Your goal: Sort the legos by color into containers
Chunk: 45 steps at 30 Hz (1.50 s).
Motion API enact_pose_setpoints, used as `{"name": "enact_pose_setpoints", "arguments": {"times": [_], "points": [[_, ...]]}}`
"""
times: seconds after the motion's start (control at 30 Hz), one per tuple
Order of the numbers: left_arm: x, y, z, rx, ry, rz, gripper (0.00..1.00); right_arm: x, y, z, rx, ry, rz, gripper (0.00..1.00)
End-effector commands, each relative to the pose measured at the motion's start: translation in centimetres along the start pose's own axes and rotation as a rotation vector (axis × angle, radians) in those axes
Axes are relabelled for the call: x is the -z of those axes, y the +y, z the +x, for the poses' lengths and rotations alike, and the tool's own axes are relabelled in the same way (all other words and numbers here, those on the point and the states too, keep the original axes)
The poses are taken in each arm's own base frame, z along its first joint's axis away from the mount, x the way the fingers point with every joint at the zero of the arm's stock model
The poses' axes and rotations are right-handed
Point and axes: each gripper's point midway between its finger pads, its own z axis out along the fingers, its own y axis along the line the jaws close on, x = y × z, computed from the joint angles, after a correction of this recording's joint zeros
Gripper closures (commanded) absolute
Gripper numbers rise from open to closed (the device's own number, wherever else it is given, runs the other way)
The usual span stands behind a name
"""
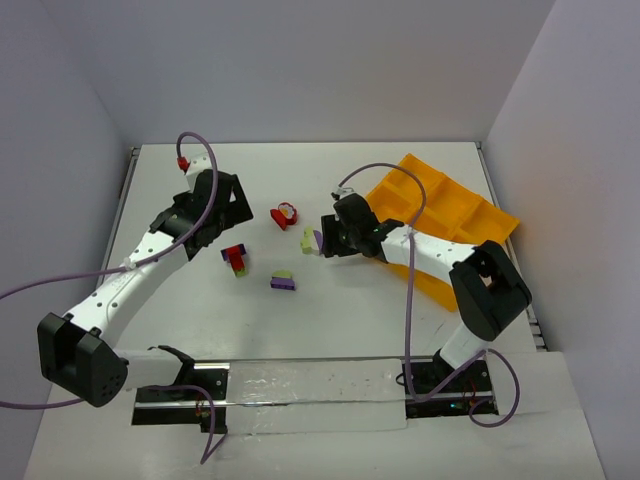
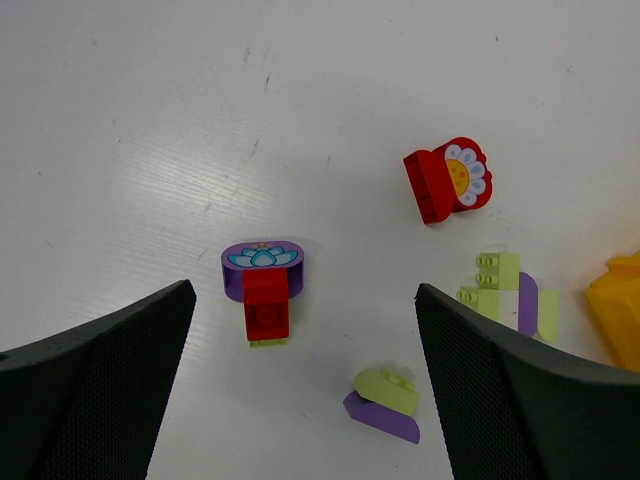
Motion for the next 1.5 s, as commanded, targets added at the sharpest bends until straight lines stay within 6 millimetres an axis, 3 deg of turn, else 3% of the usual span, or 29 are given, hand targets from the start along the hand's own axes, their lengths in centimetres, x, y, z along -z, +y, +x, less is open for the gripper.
{"name": "enact_pose_setpoints", "arguments": {"times": [0.0, 0.17, 0.27, 0.33, 0.47, 0.9, 1.13, 1.47], "points": [[0.4, -0.5, -1.3, 0.013, -0.025, -0.001, 0.01, -0.4, 1.3, -3.0, -0.013, -0.090, -0.022, 0.41], [0.4, -0.4, -1.2, 0.012, -0.022, 0.000, 0.01, -1.2, 0.7, -3.5, -0.041, -0.105, 0.026, 0.37], [0.3, -0.2, -1.2, 0.011, -0.021, -0.020, 0.01, -1.6, 0.5, -3.9, -0.046, -0.114, 0.041, 0.28], [0.2, 0.0, -1.0, 0.005, -0.012, -0.032, 0.01, -2.6, 0.6, -3.7, -0.040, -0.092, 0.043, 0.13], [0.2, 0.1, -0.8, 0.000, -0.008, -0.031, 0.01, -3.3, 1.3, -4.2, -0.032, -0.078, 0.027, 0.04], [0.4, 0.6, -0.8, -0.022, -0.009, -0.054, 0.01, -5.5, 5.6, -2.5, 0.054, 0.015, -0.076, 0.03], [0.0, 0.6, -0.7, -0.039, 0.002, -0.066, 0.01, -3.6, 10.0, -0.8, 0.107, 0.019, -0.178, 0.03], [-0.4, 0.3, -0.4, -0.044, 0.011, -0.059, 0.01, -4.0, 6.3, 0.5, 0.087, -0.003, 0.001, 0.08]]}}
